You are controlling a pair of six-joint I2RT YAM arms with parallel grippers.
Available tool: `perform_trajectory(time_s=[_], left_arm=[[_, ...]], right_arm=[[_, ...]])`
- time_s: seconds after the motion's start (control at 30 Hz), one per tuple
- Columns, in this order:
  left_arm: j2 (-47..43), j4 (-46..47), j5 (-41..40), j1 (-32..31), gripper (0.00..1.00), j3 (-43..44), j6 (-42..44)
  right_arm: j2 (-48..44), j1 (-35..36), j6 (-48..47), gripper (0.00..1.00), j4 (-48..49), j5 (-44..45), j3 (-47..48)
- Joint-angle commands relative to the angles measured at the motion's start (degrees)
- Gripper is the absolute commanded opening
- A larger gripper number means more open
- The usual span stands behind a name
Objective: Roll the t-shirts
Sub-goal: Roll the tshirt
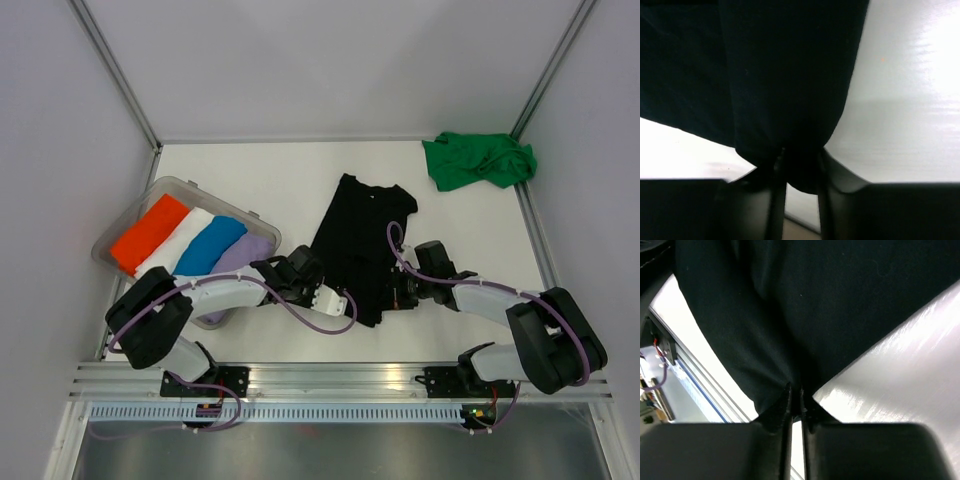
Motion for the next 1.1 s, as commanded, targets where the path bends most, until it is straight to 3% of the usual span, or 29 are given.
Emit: perform_trajectory(time_s=[0.0, 0.1, 0.33, 0.5, 0.77, 0.93, 1.0, 1.07], left_arm=[[2.0, -1.5, 0.6, -0.1, 0.23, -0.7, 1.1], [2.3, -3.2, 1.7, -0.1, 0.03, 0.3, -0.3], [3.6, -18.3, 10.9, 2.5, 0.02, 9.4, -5.9], [8.3, -27.8, 19.4, 6.8, 0.02, 18.1, -8.5], [11.8, -31.0, 21.1, 9.9, 0.02, 22.5, -8.7], [12.6, -31.7, 20.9, 10.1, 0.02, 24.2, -8.8], [12.6, -31.8, 20.9, 10.1, 0.02, 24.3, -8.9], [12.5, -31.9, 20.9, 10.1, 0.02, 24.3, -9.0]], right_arm=[[-1.0, -0.4, -3.4, 0.14, -2.7, 1.7, 2.4], [-2.6, -0.5, -6.2, 0.25, -6.3, 3.1, 4.7], [-10.2, -0.6, -15.4, 0.39, -15.2, 7.1, 12.8], [-18.7, 1.1, -21.5, 0.45, -12.3, 5.7, 12.1], [-36.4, 14.2, -50.6, 0.56, -19.8, 8.9, 5.1], [-32.1, 20.8, -53.2, 0.59, -19.4, 17.8, 4.0], [-28.0, 23.8, -54.5, 0.67, -18.0, 20.4, 4.0], [-25.8, 26.4, -54.5, 0.69, -14.9, 21.2, 3.7]])
